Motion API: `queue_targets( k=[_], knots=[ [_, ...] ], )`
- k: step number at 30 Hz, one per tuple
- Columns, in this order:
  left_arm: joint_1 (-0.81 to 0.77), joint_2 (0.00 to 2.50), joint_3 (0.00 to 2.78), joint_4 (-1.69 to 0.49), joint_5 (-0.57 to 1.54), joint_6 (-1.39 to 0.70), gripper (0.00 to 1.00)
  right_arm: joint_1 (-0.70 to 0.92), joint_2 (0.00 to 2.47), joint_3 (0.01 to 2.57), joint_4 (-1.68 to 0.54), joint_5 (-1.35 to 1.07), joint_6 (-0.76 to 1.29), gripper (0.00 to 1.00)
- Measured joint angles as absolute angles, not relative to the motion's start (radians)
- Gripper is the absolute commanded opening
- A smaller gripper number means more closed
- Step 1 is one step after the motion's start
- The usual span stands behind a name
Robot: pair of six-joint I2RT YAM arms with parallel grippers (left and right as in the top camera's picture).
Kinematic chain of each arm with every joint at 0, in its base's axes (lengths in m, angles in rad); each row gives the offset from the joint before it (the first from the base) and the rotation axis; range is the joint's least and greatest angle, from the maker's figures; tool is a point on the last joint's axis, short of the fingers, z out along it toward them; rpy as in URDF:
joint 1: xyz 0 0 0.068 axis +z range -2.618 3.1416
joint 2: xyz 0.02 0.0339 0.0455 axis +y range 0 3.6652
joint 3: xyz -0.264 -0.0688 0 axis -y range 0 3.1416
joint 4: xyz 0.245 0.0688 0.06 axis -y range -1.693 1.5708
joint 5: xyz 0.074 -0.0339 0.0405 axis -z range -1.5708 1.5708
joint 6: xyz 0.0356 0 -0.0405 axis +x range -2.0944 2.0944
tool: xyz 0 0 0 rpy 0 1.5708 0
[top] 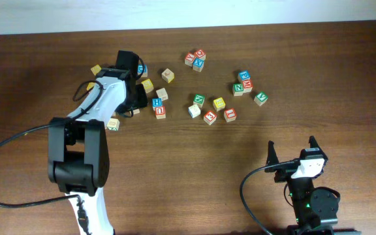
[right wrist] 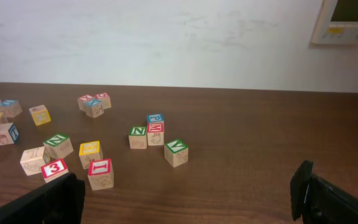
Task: Spell out RSS
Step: 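Lower the left gripper around the green R block and close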
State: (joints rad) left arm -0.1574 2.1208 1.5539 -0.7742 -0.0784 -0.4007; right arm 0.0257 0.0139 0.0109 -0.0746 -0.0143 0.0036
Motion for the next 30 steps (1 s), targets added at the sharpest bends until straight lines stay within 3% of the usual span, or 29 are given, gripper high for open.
queue_targets(
  k=[14,21,30],
  knots=[
    [-0.157,2.121,1.548,-0.781,-0.08,-0.401,0.51,0.026,0.014,0.011,-0.075,-0.015,0.004,0.98],
    [-0.157,2.132,1.548,-0.78,-0.08,-0.399,0.42,0.026,0.014,0.011,-0.075,-0.015,0.004,0.98],
    [-0.157,2.141,1.548,-0.776,-0.08,-0.397,0.45,0.026,0.014,0.011,-0.075,-0.015,0.005,0.98]
  ],
)
